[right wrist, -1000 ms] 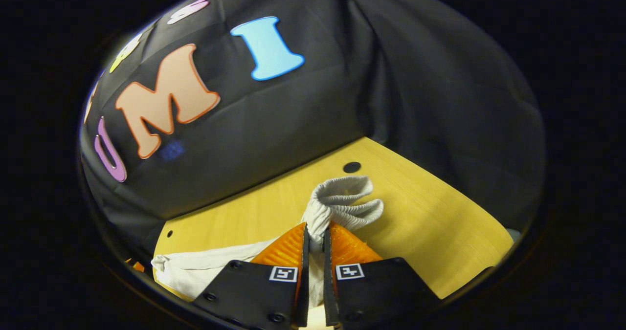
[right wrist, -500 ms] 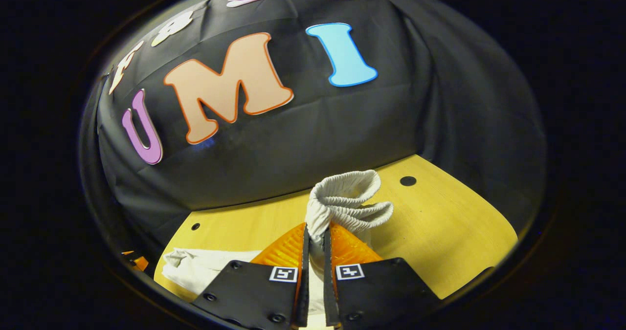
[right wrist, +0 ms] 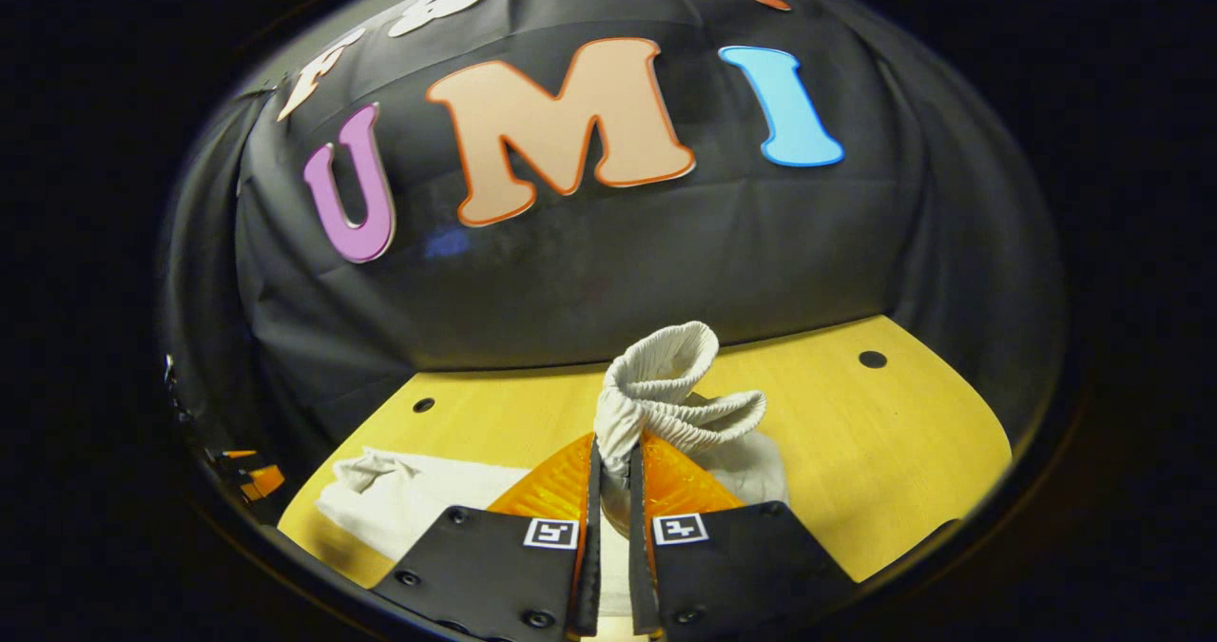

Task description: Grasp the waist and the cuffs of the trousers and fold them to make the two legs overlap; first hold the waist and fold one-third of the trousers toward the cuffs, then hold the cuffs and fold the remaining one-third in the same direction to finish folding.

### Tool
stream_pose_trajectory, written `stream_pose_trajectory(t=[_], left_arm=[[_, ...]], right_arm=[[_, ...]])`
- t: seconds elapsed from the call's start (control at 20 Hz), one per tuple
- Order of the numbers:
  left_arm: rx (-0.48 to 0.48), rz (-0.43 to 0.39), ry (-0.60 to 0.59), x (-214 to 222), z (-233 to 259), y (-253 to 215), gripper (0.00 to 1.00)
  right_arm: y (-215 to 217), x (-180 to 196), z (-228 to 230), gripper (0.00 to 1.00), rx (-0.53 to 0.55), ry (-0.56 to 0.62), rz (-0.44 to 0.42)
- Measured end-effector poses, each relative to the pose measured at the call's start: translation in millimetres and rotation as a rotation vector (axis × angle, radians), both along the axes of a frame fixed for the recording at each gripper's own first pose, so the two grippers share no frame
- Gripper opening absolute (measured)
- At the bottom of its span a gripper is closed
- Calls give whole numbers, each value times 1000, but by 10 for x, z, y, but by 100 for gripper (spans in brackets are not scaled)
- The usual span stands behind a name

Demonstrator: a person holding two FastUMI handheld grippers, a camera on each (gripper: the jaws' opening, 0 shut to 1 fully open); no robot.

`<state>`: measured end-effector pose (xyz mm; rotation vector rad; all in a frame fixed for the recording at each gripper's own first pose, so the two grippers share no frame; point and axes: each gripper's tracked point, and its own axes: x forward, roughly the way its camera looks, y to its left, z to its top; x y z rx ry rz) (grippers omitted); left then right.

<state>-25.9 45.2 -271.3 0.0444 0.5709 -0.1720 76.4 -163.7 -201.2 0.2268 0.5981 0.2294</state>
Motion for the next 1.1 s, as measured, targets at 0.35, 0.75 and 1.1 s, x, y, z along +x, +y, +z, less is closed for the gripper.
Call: stream_pose_trajectory(t=[0.35, 0.75, 1.1], left_arm=[[-13, 11, 23, 56, -166, 332, 96], [-73, 24, 86, 82, -486, 485, 92], [-165, -1, 171, 16, -812, 297, 97]], right_arm=[[-46, -37, -44, 15, -98, 60, 153], [-113, -69, 84, 29, -262, 121, 331], [-406, 171, 75, 96, -248, 124, 359]])
